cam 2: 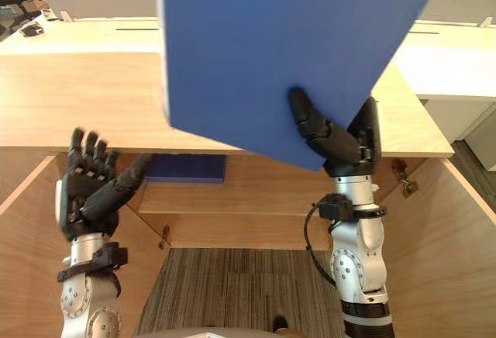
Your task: Walk over to the cabinet, pick up the folder, carry it to the office cabinet, place the folder inside the office cabinet, then close the office cabinet door
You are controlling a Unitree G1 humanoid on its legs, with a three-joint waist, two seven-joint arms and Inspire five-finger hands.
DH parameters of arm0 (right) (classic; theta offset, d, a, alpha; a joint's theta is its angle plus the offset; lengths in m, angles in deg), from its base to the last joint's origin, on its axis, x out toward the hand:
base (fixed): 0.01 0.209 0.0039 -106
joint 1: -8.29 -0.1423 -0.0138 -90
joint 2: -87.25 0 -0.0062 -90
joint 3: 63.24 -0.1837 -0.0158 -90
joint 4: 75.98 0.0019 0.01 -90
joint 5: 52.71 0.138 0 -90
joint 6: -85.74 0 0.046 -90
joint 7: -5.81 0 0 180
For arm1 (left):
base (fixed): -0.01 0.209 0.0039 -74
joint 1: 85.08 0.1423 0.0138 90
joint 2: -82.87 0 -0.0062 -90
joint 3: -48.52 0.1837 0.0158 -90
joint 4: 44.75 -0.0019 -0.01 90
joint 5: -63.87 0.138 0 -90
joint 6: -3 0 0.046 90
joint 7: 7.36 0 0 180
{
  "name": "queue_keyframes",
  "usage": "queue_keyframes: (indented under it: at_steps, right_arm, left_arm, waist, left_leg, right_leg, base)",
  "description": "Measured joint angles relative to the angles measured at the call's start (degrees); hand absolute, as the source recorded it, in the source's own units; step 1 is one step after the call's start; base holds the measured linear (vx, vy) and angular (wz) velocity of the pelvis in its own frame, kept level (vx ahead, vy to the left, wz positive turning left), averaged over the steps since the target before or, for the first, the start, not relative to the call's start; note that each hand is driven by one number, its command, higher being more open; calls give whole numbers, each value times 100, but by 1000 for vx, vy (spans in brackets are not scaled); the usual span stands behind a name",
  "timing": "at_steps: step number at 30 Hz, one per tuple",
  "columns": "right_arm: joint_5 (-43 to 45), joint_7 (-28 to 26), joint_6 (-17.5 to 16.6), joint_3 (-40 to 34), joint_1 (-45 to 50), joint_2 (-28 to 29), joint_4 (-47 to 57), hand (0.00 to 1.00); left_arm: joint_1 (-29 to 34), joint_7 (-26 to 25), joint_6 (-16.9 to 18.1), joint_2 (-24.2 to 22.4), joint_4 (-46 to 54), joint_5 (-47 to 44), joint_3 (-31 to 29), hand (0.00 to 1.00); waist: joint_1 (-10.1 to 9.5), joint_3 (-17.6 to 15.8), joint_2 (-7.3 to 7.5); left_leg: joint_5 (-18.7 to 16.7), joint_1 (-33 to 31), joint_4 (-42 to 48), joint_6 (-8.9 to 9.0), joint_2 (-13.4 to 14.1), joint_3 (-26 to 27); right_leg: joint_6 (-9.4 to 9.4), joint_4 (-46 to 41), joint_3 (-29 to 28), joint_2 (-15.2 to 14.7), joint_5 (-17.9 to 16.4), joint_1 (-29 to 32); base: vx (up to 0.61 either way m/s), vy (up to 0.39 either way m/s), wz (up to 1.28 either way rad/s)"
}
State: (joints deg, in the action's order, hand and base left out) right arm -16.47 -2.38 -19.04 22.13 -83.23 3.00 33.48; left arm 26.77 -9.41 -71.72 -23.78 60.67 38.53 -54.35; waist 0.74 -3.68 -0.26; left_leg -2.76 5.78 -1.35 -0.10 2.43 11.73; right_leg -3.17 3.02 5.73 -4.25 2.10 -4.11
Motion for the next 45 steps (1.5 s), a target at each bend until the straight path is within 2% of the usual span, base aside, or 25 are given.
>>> queue_keyframes:
  at_steps: [7, 12, 15, 17, 19, 20, 22, 23, 25, 26, 28, 32, 35, 38, 41, 43, 45]
  right_arm:
    - [-250, 58, 0, 168, 0, -23, 0, 0]
    - [-387, 58, 1, 1110, 12, -222, -51, 0]
    - [-811, -37, 7, 2012, -12, -475, -507, 0]
    - [-1149, -93, 27, 2608, -178, -628, -987, 0]
    - [-1688, -85, 149, 3234, -753, -732, -1769, 0]
    - [-1889, -57, 194, 3345, -903, -740, -1965, 0]
    - [-2669, 78, 340, 3558, -1231, -771, -2463, 0]
    - [-2805, 80, 340, 3570, -1283, -793, -2521, 0]
    - [-3211, 216, 393, 3632, -1491, -875, -2624, 0]
    - [-3279, 285, 416, 3626, -1557, -874, -2669, 0]
    - [-3422, 489, 459, 3464, -1835, -854, -2896, 0]
    - [-3312, 805, 483, 2890, -2065, -582, -2949, 0]
    - [-2512, 1086, 481, 2189, -2374, -331, -2948, 0]
    - [-1516, 1470, 460, 1377, -2914, -171, -2947, 0]
    - [-680, 1887, 323, 674, -3387, -118, -2931, 0]
    - [-211, 2203, 212, 82, -3657, -87, -2902, 0]
    - [110, 2467, 122, -279, -3822, -99, -2903, 0]
  left_arm:
    - [92, -53, -150, -53, -1421, 542, -79, 100]
    - [-12, 3, -516, 3, -3458, 1116, -71, 100]
    - [-183, 5, -634, 175, -4756, 1617, -62, 100]
    - [-488, -6, -685, 329, -5464, 1855, -61, 100]
    - [-1038, -19, -691, 538, -6096, 1983, -42, 100]
    - [-1154, -30, -697, 580, -6189, 1981, -33, 100]
    - [-1495, -67, -698, 678, -6356, 1979, -26, 100]
    - [-1563, -67, -697, 683, -6360, 1979, -25, 100]
    - [-1814, -76, -694, 700, -6419, 1970, 22, 100]
    - [-1895, -93, -685, 714, -6463, 1958, 60, 100]
    - [-2233, -189, -602, 720, -6430, 1856, 172, 100]
    - [-2551, -246, -568, 614, -6126, 1830, 198, 100]
    - [-2788, -294, -529, 605, -5729, 1735, 205, 100]
    - [-2978, -299, -495, 465, -5293, 1602, 205, 100]
    - [-2865, -348, -555, 365, -4530, 1493, 327, 100]
    - [-2454, -411, -565, 250, -3524, 1399, 586, 100]
    - [-2244, -407, -514, 119, -3141, 1399, 661, 100]
  waist:
    - [-15, 25, 1]
    - [32, 32, 1]
    - [21, 17, 2]
    - [9, -166, -3]
    - [-11, -767, -22]
    - [-21, -901, -39]
    - [-89, -1409, -82]
    - [-96, -1524, -101]
    - [-99, -1796, -210]
    - [-98, -1887, -231]
    - [-120, -2113, -319]
    - [-147, -2147, -334]
    - [-169, -2236, -332]
    - [-273, -2296, -336]
    - [-320, -2392, -339]
    - [-410, -2406, -346]
    - [-477, -2409, -351]
  left_leg:
    - [7, -3, -39, 10, 18, -24]
    - [10, -117, -40, 16, 23, 26]
    - [2, -227, 27, 29, 48, 67]
    - [-117, -551, 400, 36, 83, 83]
    - [-454, -1269, 1388, 18, 229, 78]
    - [-542, -1494, 1648, 18, 267, 77]
    - [-790, -2150, 2435, -1, 365, 54]
    - [-846, -2323, 2618, -5, 383, 40]
    - [-1054, -3096, 3318, -13, 448, -20]
    - [-1086, -3224, 3450, -28, 455, -30]
    - [-1212, -3832, 4022, -47, 522, -81]
    - [-1467, -4892, 4920, -65, 651, -177]
    - [-1648, -5651, 5640, -60, 706, -358]
    - [-1753, -6300, 6158, -63, 759, -441]
    - [-1801, -6688, 6456, -49, 780, -539]
    - [-1825, -6891, 6586, -37, 779, -589]
    - [-1826, -6922, 6593, -34, 776, -597]
  right_leg:
    - [-2, 2, 34, -9, -2, 5]
    - [-4, 18, -22, -2, -3, 143]
    - [-3, -1, -72, -2, -4, 265]
    - [34, -256, -115, 2, -36, 555]
    - [70, -1104, -187, 4, -322, 1244]
    - [73, -1343, -206, 7, -403, 1474]
    - [70, -2161, -236, 12, -678, 2166]
    - [74, -2359, -237, 7, -740, 2345]
    - [75, -3090, -243, -37, -961, 3137]
    - [73, -3248, -248, -54, -1006, 3273]
    - [85, -3864, -265, -114, -1155, 3902]
    - [110, -4766, -254, -145, -1425, 4945]
    - [150, -5538, -211, -195, -1702, 5652]
    - [187, -6090, -210, -213, -1849, 6310]
    - [222, -6410, -165, -235, -1944, 6665]
    - [234, -6556, -134, -257, -1997, 6846]
    - [245, -6585, -125, -266, -2021, 6882]
  base:
    - [-21, -15, 2]
    - [-20, -20, -6]
    - [-14, -17, -7]
    - [-60, -3, -10]
    - [-220, -31, -11]
    - [-287, -38, -10]
    - [-220, -19, -6]
    - [-234, -11, 0]
    - [-238, 7, 4]
    - [-186, 11, 5]
    - [-169, -9, 5]
    - [-148, -21, 5]
    - [-133, -37, 14]
    - [-105, -64, 5]
    - [-55, -65, 7]
    - [-50, -85, 9]
    - [-38, -67, 4]
